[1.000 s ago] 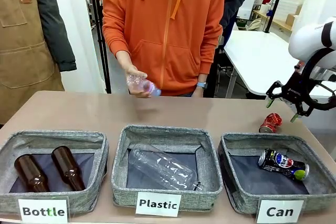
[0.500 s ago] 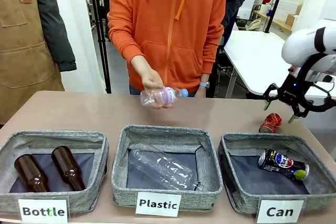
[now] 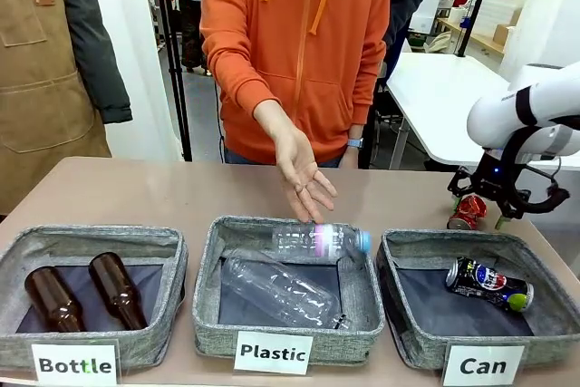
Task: Sort the can waste into the basket.
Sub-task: Pick up the can waste from the table and place it in the right Fabric basket.
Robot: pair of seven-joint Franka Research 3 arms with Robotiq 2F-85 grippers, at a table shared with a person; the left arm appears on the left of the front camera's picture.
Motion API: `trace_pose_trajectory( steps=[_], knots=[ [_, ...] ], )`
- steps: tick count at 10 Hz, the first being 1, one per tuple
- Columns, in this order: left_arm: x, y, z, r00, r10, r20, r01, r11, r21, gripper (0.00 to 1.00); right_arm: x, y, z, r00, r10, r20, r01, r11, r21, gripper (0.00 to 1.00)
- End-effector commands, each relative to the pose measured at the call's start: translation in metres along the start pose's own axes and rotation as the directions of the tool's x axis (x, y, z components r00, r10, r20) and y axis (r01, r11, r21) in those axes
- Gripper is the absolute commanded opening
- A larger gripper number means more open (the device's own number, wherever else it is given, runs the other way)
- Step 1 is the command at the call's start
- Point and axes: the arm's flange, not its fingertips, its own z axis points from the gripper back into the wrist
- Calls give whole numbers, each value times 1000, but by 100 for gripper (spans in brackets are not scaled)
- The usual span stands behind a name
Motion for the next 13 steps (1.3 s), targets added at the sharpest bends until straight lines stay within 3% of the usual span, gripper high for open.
trace_pose_trajectory(
  steps=[1,2,3,4,5,7,8,10,13],
  knots=[
    [-1,0,1,1000,-15,-5,15,1000,-3,100,0,0,-3,999,-5,36,5,1000,-16,100],
    [-1,0,1,1000,-15,-5,15,1000,-3,100,0,-1,-2,999,-13,40,14,1000,-22,100],
    [-1,0,1,1000,-15,-5,15,1000,-3,100,1,-1,-2,1000,9,22,-8,999,-43,52],
    [-1,0,1,1000,-15,-5,15,1000,-3,100,0,0,-2,1000,21,17,-20,998,-53,41],
    [-1,0,1,1000,-15,-5,15,1000,-3,100,-1,3,-2,999,33,15,-32,997,-66,0],
    [-1,0,1,1000,-15,-5,15,1000,-3,100,-2,5,-2,999,52,9,-51,997,-66,0],
    [-1,0,1,1000,-15,-5,15,1000,-3,100,-2,4,-1,999,54,7,-53,997,-61,14],
    [-1,0,1,1000,-15,-5,15,1000,-3,100,-2,-1,2,998,63,-8,-63,997,-38,0],
    [-1,0,1,1000,-15,-5,15,1000,-3,100,-6,-1,8,995,98,-16,-98,995,-26,0]
  ],
)
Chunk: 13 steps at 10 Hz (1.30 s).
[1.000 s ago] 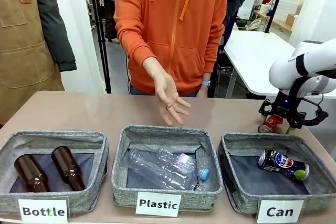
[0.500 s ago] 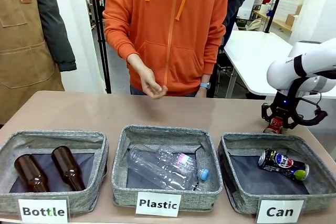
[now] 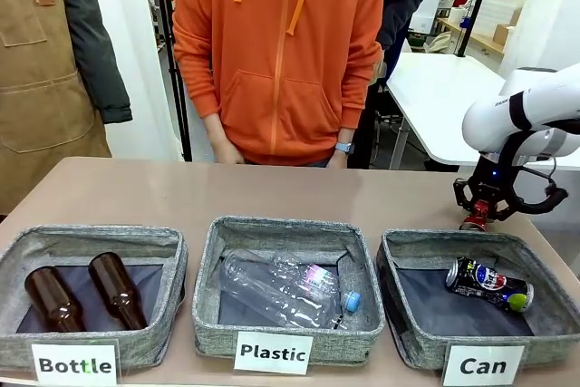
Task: Sort the can waste into the basket.
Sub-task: Pick up the can waste from the table and place it in the right Fabric basket.
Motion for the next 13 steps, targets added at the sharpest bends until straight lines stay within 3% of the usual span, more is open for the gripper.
trace_pose_trajectory(
  steps=[1,2,4,5,6,7,8,9,10,11,12,13],
  knots=[
    [-1,0,1,1000,-15,-5,15,1000,-3,100,-6,-3,11,999,43,-5,-43,999,13,0],
    [-1,0,1,1000,-15,-5,15,1000,-3,100,-10,-5,22,997,80,3,-80,997,20,0],
    [-1,0,1,1000,-15,-5,15,1000,-3,100,-33,-31,91,965,254,72,-260,960,101,0],
    [-1,0,1,1000,-15,-5,15,1000,-3,100,-50,-45,128,926,362,106,-375,917,134,0],
    [-1,0,1,1000,-15,-5,15,1000,-3,100,-70,-60,155,846,516,134,-532,836,134,0],
    [-1,0,1,1000,-15,-5,15,1000,-3,100,-95,-73,170,702,697,148,-711,699,77,10],
    [-1,0,1,1000,-15,-5,15,1000,-3,100,-123,-82,178,482,861,159,-875,484,32,10],
    [-1,0,1,1000,-15,-5,15,1000,-3,100,-150,-89,177,168,983,78,-984,172,-42,10],
    [-1,0,1,1000,-15,-5,15,1000,-3,100,-166,-95,172,-118,993,6,-993,-118,-15,10],
    [-1,0,1,1000,-15,-5,15,1000,-3,100,-178,-99,163,-330,942,-54,-943,-327,61,10],
    [-1,0,1,1000,-15,-5,15,1000,-3,100,-187,-100,154,-504,860,-84,-862,-494,108,10],
    [-1,0,1,1000,-15,-5,15,1000,-3,100,-193,-104,146,-711,696,-102,-703,-699,129,10]
  ],
)
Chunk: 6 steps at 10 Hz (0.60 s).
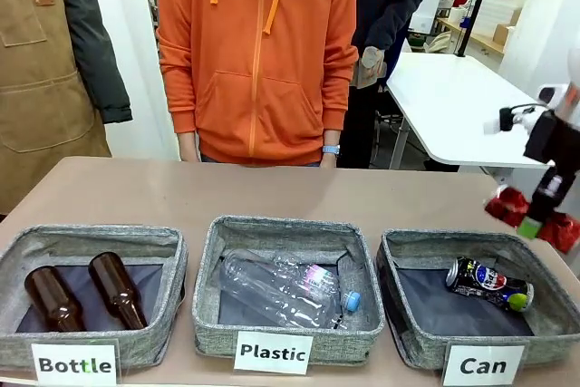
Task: Sort the can waste into the basket.
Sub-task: Pick up the can waste from the table and place it in the right Fabric basket.
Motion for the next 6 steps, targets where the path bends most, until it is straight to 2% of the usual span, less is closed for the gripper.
trace_pose_trajectory(
  steps=[1,2,3,4,6],
  knots=[
    [-1,0,1,1000,-15,-6,15,1000,-3,100,-10,-6,0,594,794,-127,-775,608,174,10],
    [-1,0,1,1000,-15,-6,15,1000,-3,100,-9,-4,-2,487,870,-80,-846,492,204,10],
    [-1,0,1,1000,-15,-6,15,1000,-3,100,-5,-1,-5,449,889,-83,-864,456,215,10],
    [-1,0,1,1000,-15,-6,15,1000,-3,100,-1,1,-6,422,903,-80,-878,429,212,10],
    [-1,0,1,1000,-15,-6,15,1000,-3,100,4,1,-7,413,909,-50,-892,415,178,10]
  ],
)
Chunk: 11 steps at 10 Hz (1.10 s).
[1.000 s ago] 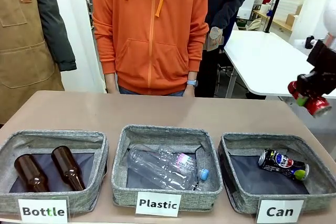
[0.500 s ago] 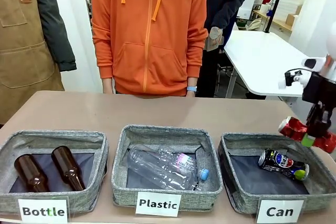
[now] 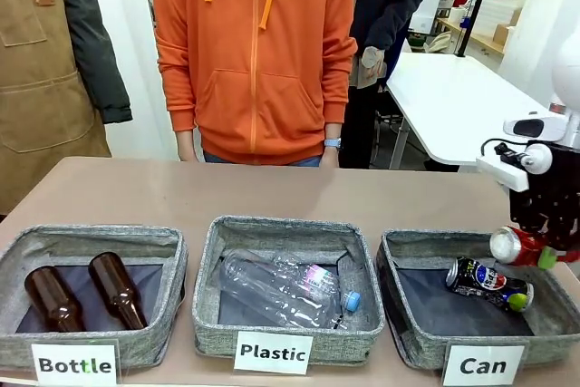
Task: Sort the can waste into the basket.
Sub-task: Pick up the can waste from the table and place it in the right Fabric basket.
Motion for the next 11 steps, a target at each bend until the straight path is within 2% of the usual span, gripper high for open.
trace_pose_trajectory(
  steps=[1,3,5,7,8,9,10,11],
  knots=[
    [-1,0,1,1000,-15,-5,15,1000,-3,100,-10,-4,7,988,145,-49,-146,989,-11,77],
    [-1,0,1,1000,-15,-5,15,1000,-3,100,-10,-3,7,989,140,-56,-142,990,-25,100],
    [-1,0,1,1000,-15,-5,15,1000,-3,100,-9,-4,6,993,99,-63,-101,994,-28,100],
    [-1,0,1,1000,-15,-5,15,1000,-3,100,-9,-3,8,999,34,-26,-34,999,-22,100],
    [-1,0,1,1000,-15,-5,15,1000,-3,100,-8,-3,11,999,-51,17,51,999,-2,100],
    [-1,0,1,1000,-15,-5,15,1000,-3,100,-7,-3,18,969,-223,106,217,974,64,100],
    [-1,0,1,1000,-15,-5,15,1000,-3,100,-9,-4,28,881,-394,263,351,916,196,100],
    [-1,0,1,1000,-15,-5,15,1000,-3,100,-21,-7,40,530,-720,448,557,694,456,100]
  ],
)
